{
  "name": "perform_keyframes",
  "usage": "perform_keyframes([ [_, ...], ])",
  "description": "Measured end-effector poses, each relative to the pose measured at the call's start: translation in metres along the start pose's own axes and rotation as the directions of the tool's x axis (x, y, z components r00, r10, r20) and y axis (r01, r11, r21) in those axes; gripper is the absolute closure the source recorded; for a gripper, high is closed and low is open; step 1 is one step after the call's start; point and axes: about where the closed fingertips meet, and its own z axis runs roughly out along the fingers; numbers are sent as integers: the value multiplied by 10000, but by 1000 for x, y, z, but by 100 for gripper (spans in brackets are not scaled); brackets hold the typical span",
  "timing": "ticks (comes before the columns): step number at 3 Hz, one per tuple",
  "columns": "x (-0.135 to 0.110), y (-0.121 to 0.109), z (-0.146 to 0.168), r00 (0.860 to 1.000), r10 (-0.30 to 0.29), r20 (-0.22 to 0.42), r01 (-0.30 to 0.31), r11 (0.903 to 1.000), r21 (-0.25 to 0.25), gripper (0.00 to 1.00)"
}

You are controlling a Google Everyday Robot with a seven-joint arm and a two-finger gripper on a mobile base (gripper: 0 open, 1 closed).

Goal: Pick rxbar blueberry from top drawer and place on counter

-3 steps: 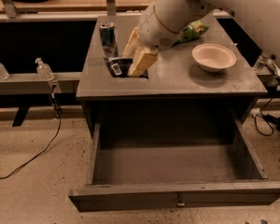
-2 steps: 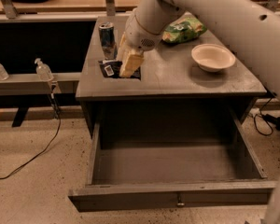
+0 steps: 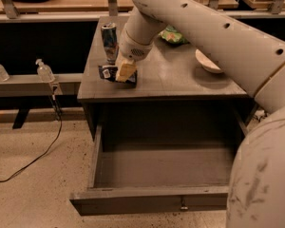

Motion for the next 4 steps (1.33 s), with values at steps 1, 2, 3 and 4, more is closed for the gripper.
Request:
perform_keyframes([
  [1,2,8,9,9999,-44,130,51,9985,-537,0],
  [2,20,19,3,9897,-67,1433,251,9916,-1268,0],
  [3,56,37,-52,9499,-298,3110,745,9883,-1328,0],
  [4,81,55,-104,9251,-673,3737,959,9937,-585,0],
])
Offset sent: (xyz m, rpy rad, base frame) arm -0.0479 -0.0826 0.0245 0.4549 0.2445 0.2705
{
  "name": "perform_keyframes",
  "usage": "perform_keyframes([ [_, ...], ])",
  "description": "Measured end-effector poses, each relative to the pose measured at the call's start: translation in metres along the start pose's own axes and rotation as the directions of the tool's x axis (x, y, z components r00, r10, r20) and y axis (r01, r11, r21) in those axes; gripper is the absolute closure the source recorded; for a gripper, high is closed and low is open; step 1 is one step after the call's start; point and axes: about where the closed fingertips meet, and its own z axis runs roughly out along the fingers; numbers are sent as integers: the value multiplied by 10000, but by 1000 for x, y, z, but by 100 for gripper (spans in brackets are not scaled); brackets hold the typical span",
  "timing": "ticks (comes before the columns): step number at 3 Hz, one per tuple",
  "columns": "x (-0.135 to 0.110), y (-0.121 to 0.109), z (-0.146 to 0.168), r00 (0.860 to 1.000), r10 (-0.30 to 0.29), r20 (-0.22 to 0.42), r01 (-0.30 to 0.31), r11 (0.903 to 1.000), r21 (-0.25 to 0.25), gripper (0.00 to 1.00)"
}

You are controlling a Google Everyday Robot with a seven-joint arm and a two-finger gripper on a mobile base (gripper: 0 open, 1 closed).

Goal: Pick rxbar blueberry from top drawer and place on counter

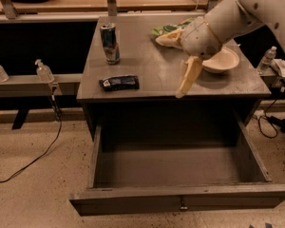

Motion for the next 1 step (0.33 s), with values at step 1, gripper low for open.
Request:
perform_keyframes([
  [1,7,5,-12,10000,21,34,-22,9998,197,0],
])
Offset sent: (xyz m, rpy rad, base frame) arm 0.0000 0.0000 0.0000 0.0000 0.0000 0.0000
